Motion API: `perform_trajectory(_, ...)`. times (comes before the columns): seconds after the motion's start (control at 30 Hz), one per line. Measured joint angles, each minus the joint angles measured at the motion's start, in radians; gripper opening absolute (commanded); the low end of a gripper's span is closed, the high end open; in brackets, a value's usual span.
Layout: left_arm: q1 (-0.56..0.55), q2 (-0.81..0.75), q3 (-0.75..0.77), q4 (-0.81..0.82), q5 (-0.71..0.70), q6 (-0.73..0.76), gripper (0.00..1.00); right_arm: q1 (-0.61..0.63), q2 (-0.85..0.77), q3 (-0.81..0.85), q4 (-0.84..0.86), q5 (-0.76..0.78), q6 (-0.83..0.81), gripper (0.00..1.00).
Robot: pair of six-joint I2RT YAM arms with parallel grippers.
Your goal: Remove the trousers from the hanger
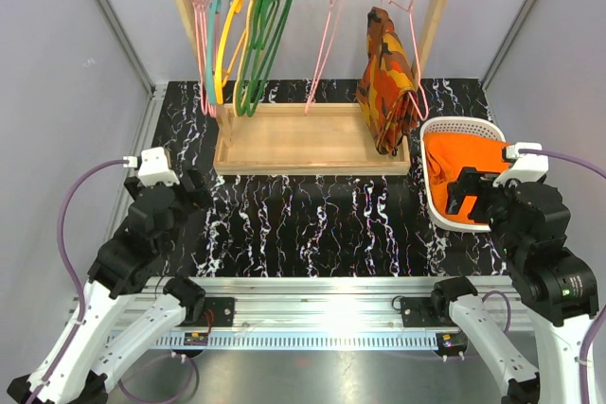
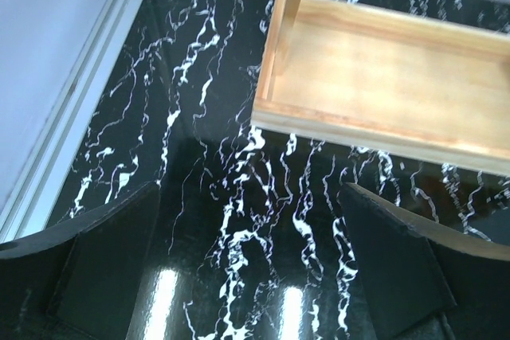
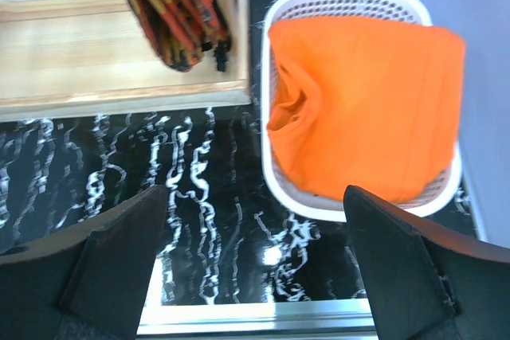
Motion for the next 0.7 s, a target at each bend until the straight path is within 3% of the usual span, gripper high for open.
perform_trajectory(0.17, 0.0, -0.004, -0.027, -0.001, 0.002, 0.001, 0.99, 0.038, -0.002, 0.0, 0.001, 0.084, -0.023, 1.0)
perform_trajectory(0.7, 0.0, -0.011, -0.027, 0.005, 0.002, 0.006, 0.99, 0.04, 0.047, -0.023, 0.008, 0.084, -0.019, 1.0)
